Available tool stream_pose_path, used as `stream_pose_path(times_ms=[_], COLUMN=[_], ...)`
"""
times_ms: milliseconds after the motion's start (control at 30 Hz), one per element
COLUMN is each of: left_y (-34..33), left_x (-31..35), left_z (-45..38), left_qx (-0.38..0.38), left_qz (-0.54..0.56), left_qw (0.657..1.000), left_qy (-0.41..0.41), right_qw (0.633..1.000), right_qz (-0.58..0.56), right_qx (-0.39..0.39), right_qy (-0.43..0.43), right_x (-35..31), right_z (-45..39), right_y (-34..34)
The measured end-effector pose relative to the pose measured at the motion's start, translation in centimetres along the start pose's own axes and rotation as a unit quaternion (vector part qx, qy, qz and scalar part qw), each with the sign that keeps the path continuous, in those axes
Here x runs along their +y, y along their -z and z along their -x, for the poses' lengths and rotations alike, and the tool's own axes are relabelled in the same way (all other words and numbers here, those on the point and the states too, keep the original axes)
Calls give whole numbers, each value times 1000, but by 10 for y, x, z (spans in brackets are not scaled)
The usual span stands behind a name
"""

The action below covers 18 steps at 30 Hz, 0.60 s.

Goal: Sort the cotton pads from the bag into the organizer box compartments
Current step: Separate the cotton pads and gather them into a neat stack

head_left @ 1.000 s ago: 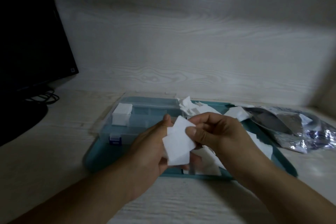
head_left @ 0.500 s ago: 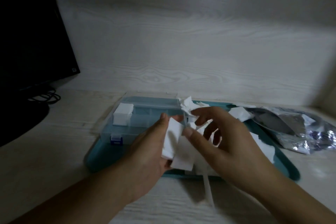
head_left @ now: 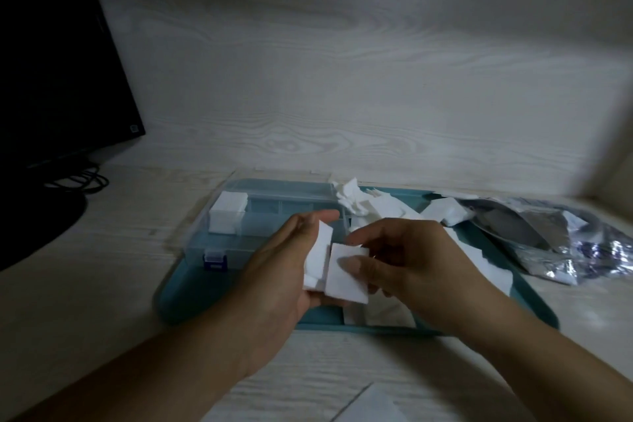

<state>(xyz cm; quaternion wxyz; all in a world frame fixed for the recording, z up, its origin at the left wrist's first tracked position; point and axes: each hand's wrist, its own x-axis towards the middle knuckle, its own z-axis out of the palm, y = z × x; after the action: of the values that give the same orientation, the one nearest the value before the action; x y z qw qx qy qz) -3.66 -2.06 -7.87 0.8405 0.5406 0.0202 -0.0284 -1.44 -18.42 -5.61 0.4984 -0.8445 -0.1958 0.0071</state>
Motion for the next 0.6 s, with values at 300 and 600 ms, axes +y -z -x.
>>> stream_pose_path(times_ms=[300, 600], left_y=[-5, -5], left_x=[-1, -4], left_z=[1, 1], left_qx=[-49, -52], left_qz=[16, 52], left_qw=[998, 996], left_qy=[47, 58], right_qw=[979, 978], right_qz=[-193, 82], right_qx=[67, 165], right_qy=[26, 102], right_x=[-3, 6], right_z=[-2, 8], right_y=[-3, -21])
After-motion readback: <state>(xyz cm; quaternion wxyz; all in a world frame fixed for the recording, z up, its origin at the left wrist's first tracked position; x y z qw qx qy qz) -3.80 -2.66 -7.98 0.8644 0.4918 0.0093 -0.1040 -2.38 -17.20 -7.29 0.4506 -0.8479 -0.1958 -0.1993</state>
